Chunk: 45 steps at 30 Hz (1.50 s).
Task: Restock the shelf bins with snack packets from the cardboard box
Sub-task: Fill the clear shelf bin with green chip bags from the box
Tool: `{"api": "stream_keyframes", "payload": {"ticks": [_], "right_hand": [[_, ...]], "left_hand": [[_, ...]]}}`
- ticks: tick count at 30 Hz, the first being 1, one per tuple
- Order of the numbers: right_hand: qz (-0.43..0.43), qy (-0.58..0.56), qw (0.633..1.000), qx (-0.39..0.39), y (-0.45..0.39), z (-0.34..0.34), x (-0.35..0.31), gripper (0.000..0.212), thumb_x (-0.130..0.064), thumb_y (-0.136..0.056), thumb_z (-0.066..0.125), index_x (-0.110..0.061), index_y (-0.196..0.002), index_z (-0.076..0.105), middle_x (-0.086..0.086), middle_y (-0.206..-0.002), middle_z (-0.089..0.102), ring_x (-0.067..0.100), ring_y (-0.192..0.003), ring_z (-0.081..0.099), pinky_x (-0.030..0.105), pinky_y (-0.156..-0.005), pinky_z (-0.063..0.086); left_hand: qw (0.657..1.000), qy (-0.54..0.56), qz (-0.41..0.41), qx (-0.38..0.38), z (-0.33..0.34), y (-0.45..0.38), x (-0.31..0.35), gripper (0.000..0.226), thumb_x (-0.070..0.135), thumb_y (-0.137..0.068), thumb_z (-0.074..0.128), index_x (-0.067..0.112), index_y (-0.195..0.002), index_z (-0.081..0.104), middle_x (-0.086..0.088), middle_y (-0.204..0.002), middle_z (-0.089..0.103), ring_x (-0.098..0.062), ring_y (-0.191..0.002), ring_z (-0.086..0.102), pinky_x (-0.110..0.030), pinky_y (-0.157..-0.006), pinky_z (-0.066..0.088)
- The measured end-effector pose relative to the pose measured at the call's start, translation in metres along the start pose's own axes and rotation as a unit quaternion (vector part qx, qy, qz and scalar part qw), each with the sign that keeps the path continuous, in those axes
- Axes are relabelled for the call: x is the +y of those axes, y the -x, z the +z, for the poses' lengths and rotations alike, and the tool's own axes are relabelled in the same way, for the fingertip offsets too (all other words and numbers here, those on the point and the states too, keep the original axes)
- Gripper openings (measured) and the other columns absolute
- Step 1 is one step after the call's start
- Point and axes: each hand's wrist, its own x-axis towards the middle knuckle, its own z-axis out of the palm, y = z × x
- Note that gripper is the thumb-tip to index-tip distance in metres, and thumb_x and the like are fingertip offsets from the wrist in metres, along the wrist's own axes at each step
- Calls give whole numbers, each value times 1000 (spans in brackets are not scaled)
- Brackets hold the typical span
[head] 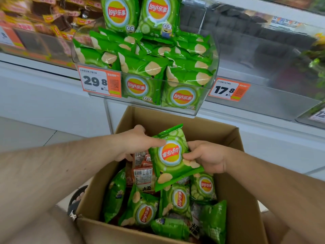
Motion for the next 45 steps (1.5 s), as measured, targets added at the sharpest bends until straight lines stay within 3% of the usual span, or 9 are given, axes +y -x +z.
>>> {"api": "stream_keyframes", "payload": {"ticks": [9,12,17,23,25,28,31,36,45], "right_hand": [[17,137,990,-30,5,-3,-27,46,-9,-78,67,-5,-124,62,16,-117,70,30,-106,67,43,-97,53],[13,249,967,49,8,-1,-45,66,-2,-78,76,-5,-139,50,13,-114,70,31,-107,66,46,-98,52],[24,556,828,68,7,40,-80,76,-17,-72,84,-1,-137,46,13,-113,66,20,-94,63,43,-86,55],[13,238,971,-3,-17,22,-69,44,-36,-86,71,-16,-122,55,3,-102,64,22,-94,62,39,-85,51],[23,110,988,106,-27,-7,-44,50,-47,-87,64,-13,-123,56,11,-107,69,25,-100,64,42,-94,50],[86,382,879,272,-38,-45,8,41,-28,-90,67,-4,-123,62,18,-116,67,29,-105,64,36,-89,52],[214,589,749,216,-43,-66,66,54,-26,-89,65,-12,-138,48,11,-134,57,28,-120,56,35,-97,48],[261,638,699,188,-55,-79,114,82,-27,-77,72,-18,-147,30,10,-149,41,29,-139,35,48,-115,22],[176,768,602,126,-39,-56,69,86,-58,-65,81,-24,-136,48,6,-133,52,28,-126,46,49,-106,30]], "left_hand": [[987,-60,71,-129,3,0,4,40,33,-76,83,28,-112,66,8,-102,76,-15,-98,71,-42,-90,56],[981,-125,84,-125,1,2,4,54,35,-73,85,31,-119,58,13,-114,68,-10,-108,63,-28,-86,52],[949,-249,172,-91,14,3,8,98,52,-64,87,27,-144,37,13,-127,53,-5,-112,55,-23,-95,47],[949,-260,163,-66,24,-6,-2,64,41,-62,91,26,-115,60,12,-108,70,-6,-98,65,-25,-89,52],[974,-182,122,-58,19,-11,-10,58,38,-60,93,23,-109,64,9,-101,74,-8,-91,69,-32,-87,57],[988,-100,89,-74,17,-14,-18,37,31,-67,90,22,-99,72,7,-90,77,-11,-83,73,-35,-81,60],[994,-50,72,-62,17,-16,-16,36,28,-71,88,21,-101,72,7,-88,77,-11,-80,74,-30,-72,60],[997,5,31,-69,14,-22,-12,34,22,-77,84,18,-107,68,0,-95,77,-19,-86,75,-40,-83,60],[996,67,9,-62,7,-30,-13,55,19,-75,84,19,-122,55,-6,-103,76,-26,-88,75,-44,-83,60]]}}
